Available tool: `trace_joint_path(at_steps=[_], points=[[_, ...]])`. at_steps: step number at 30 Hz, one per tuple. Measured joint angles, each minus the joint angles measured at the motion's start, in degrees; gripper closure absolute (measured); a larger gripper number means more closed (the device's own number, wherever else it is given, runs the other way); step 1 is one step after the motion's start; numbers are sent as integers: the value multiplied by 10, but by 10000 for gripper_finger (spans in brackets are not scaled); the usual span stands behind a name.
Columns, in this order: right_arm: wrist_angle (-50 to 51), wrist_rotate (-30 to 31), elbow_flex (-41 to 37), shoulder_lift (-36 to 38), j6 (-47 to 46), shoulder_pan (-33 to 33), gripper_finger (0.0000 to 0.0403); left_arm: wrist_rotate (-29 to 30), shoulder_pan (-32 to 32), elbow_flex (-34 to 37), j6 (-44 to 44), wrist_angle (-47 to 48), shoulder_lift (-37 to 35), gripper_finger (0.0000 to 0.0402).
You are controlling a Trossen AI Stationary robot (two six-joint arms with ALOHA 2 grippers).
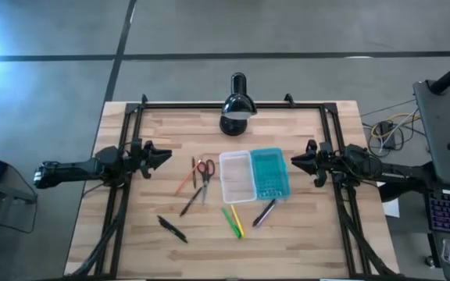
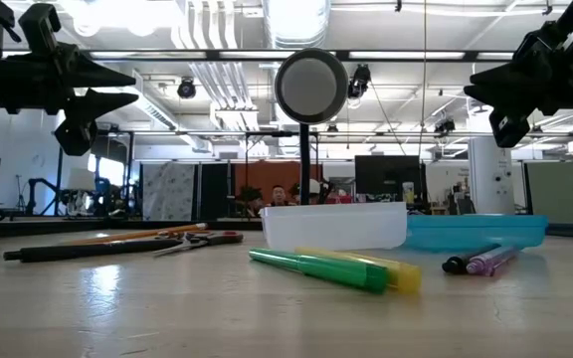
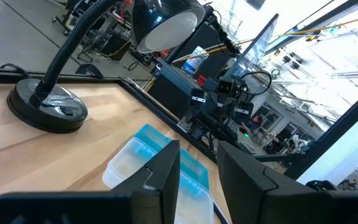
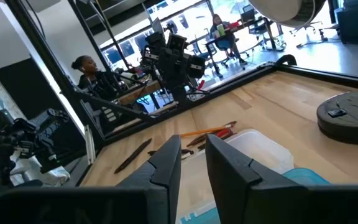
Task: Pick & place school supplies into a supply box
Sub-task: Put the violet pen into the supply box
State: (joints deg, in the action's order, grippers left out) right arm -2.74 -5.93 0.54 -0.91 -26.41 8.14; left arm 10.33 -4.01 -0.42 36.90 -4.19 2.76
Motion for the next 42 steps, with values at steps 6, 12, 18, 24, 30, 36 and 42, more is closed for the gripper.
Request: trace_joint_path(at_steps=[6,12,18,24,30,36,42], points=[[-83,107,0,-3,38,0,335,0,0,0,0,0,0,310],[-166,155,0,-3,7,0,335,0,0,0,0,2,0,310],[-159,238,0,-16,-211,1,335,0,0,0,0,2,0,310],[-120,121,0,-135,-277,1,335,0,0,0,0,4,0,310],[-299,218,0,-239,-319,1,335,0,0,0,0,6,0,310],[-486,298,11,-326,-297,1,335,0,0,0,0,6,0,310],[-453,363,120,-430,-244,1,335,0,0,0,0,8,0,310]])
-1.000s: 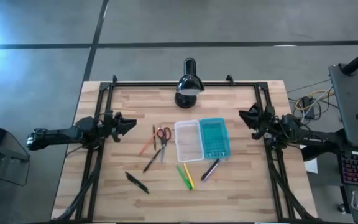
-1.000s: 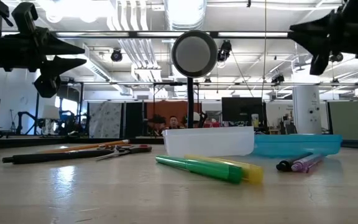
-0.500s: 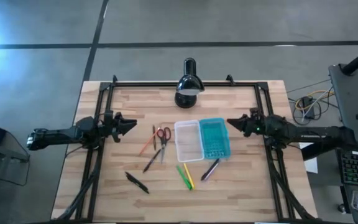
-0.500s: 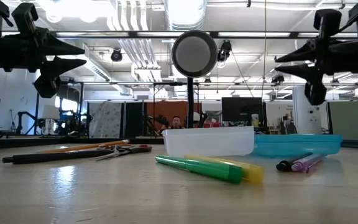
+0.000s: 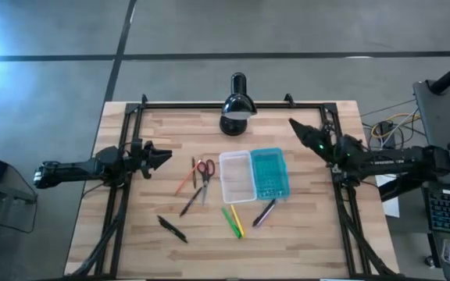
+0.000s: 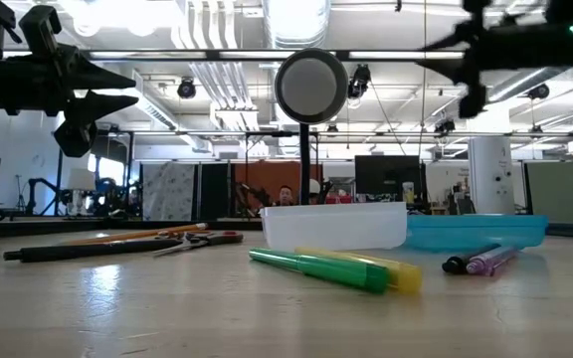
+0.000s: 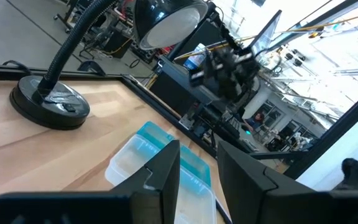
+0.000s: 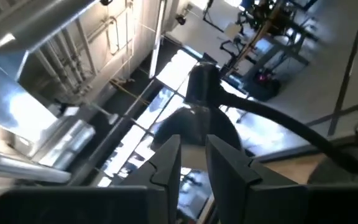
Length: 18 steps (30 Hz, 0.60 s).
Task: Pick & place school supplies into a supply box
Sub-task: Put the violet pen into the supply box
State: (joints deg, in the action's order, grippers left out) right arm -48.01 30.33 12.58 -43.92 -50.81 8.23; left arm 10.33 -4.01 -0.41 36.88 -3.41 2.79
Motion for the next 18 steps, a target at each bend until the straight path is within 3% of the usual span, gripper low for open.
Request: trace_joint_path(at_steps=[4,6,10,12,18], points=[[73,24,132,-94,60,0,335,0,0,0,0,0,0,310],[156,-2,197,-142,61,5,335,0,0,0,0,0,0,310],[450,-143,308,-230,-8,35,335,0,0,0,0,0,0,310],[574,-154,351,-269,-30,36,335,0,0,0,0,1,0,310],[852,-201,439,-322,27,-25,307,0,0,0,0,1,0,310]])
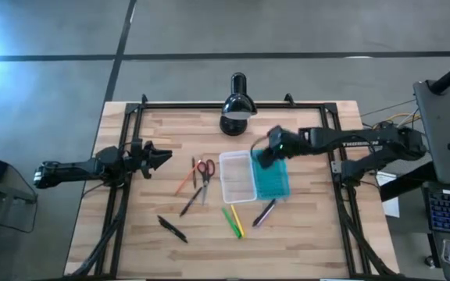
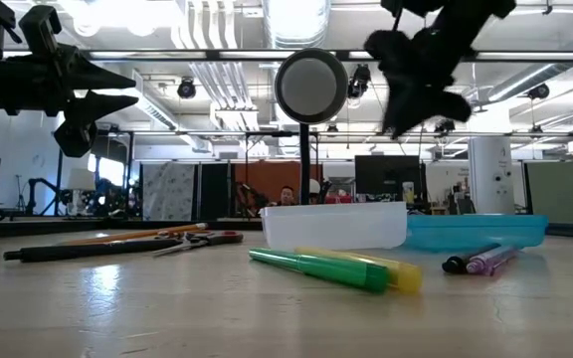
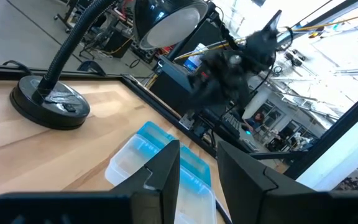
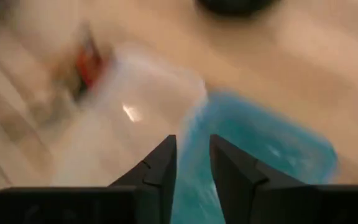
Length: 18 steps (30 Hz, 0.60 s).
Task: Pick & place school supplies into a supply box
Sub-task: Put the violet pen into the supply box
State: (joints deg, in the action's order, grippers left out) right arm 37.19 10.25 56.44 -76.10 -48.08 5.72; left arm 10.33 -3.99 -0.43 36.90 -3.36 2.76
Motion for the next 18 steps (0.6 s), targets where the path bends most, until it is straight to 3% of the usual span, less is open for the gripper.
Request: trace_joint_path(at_steps=[11,18], points=[[176,2,54,-23,224,-260,210,0,0,0,0,0,0,310],[172,-1,49,-89,230,-351,204,0,0,0,0,1,0,310]])
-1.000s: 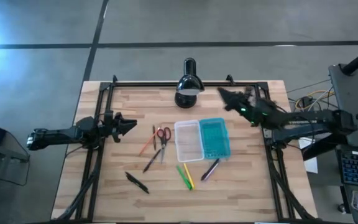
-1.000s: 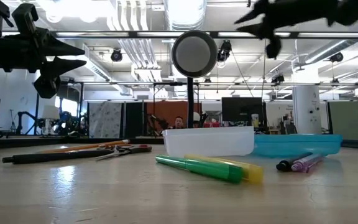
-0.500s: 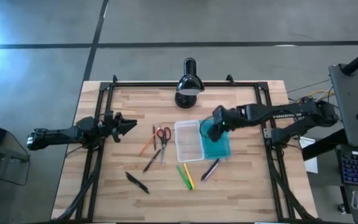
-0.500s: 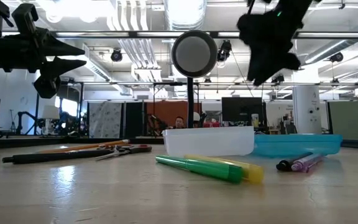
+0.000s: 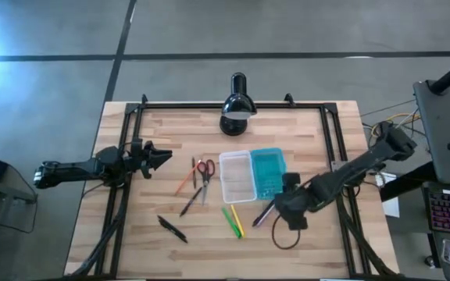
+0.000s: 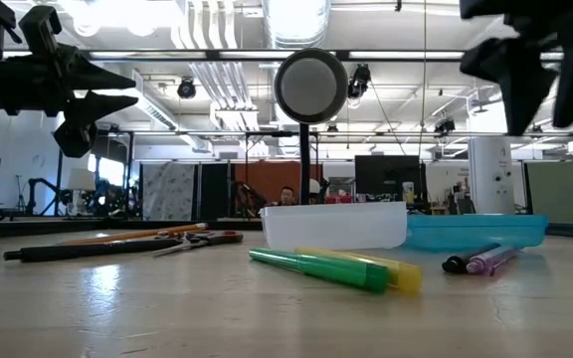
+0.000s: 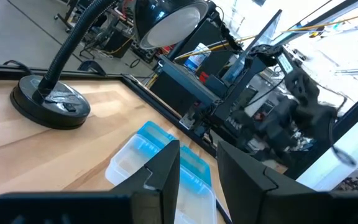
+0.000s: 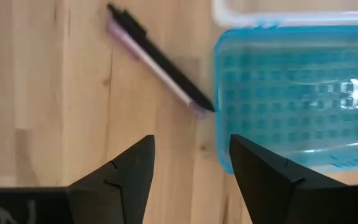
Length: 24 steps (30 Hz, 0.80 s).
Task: Pick & place school supplies into a supply box
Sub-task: Put the violet pen into the supply box
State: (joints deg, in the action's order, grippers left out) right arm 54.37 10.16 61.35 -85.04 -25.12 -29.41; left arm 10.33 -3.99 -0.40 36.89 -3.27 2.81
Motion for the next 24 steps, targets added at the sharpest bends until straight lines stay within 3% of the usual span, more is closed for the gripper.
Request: trace_joint_path(at_steps=[6,17,24], points=[[-107,-57,-24,-53,71,-15,223,0,0,0,0,0,0,310],[-238,-61,-101,-62,131,-11,234,0,0,0,0,-1,0,310],[-269,-57,-108,-81,187,3,234,0,0,0,0,1,0,310]])
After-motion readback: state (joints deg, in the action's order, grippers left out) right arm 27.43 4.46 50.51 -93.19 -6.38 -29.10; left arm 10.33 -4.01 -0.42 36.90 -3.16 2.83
